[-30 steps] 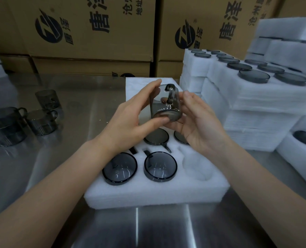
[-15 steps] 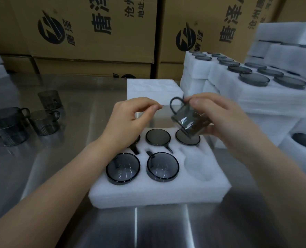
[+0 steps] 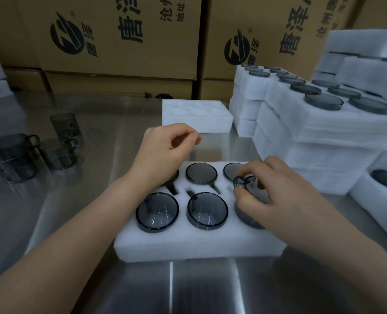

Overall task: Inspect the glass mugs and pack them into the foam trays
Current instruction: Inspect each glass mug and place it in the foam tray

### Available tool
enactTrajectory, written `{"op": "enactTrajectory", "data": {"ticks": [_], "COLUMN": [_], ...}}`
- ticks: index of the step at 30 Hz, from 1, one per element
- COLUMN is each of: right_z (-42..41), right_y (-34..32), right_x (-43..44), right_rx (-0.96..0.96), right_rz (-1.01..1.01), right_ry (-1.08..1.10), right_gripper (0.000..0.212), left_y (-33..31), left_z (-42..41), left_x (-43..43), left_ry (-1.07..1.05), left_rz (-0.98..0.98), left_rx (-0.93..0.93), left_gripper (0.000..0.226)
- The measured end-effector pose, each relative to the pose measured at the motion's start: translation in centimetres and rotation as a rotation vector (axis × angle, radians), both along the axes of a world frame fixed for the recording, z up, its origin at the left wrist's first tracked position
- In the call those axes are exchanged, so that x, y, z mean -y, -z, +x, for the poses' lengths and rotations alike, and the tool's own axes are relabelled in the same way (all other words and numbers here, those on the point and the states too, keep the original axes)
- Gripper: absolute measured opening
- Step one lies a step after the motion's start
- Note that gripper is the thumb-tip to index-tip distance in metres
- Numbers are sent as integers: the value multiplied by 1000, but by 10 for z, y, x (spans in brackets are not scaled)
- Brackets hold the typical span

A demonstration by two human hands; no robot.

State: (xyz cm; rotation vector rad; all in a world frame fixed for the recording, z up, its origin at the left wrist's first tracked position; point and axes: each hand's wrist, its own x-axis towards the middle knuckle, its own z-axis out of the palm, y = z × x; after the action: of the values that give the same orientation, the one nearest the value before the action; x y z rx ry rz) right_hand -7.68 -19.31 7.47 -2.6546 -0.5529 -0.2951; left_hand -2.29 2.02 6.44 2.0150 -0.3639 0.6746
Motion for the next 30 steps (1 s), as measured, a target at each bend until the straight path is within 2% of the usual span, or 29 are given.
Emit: {"op": "enactTrajectory", "data": {"ticks": [7, 15, 20, 23, 26, 30], "right_z": [-6, -4, -5, -3, 1, 6], "right_y": [-3, -1, 14, 18, 13, 9], "right_x": [0, 4, 5, 9, 8, 5], "right_rx": [-18, -74, -75, -166, -269, -298], "right_rz": [-149, -179, -250, -301, -387, -467], "right_ry": [-110, -161, -112, -158, -183, -184], "right_gripper": [51, 56, 80, 91, 87, 98], "left_y": [-1, 0, 1, 2, 3, 5], "left_z": [0, 0, 1, 1, 3, 5], "left_x": [-1, 0, -1, -1, -1, -1], "left_ry": [-4, 0, 6, 5, -4, -11], "left_rz": [15, 23, 31, 36, 37, 54], "left_rx": [-5, -8, 3, 12, 8, 14], "left_gripper": [20, 20, 21, 22, 20, 18]}}
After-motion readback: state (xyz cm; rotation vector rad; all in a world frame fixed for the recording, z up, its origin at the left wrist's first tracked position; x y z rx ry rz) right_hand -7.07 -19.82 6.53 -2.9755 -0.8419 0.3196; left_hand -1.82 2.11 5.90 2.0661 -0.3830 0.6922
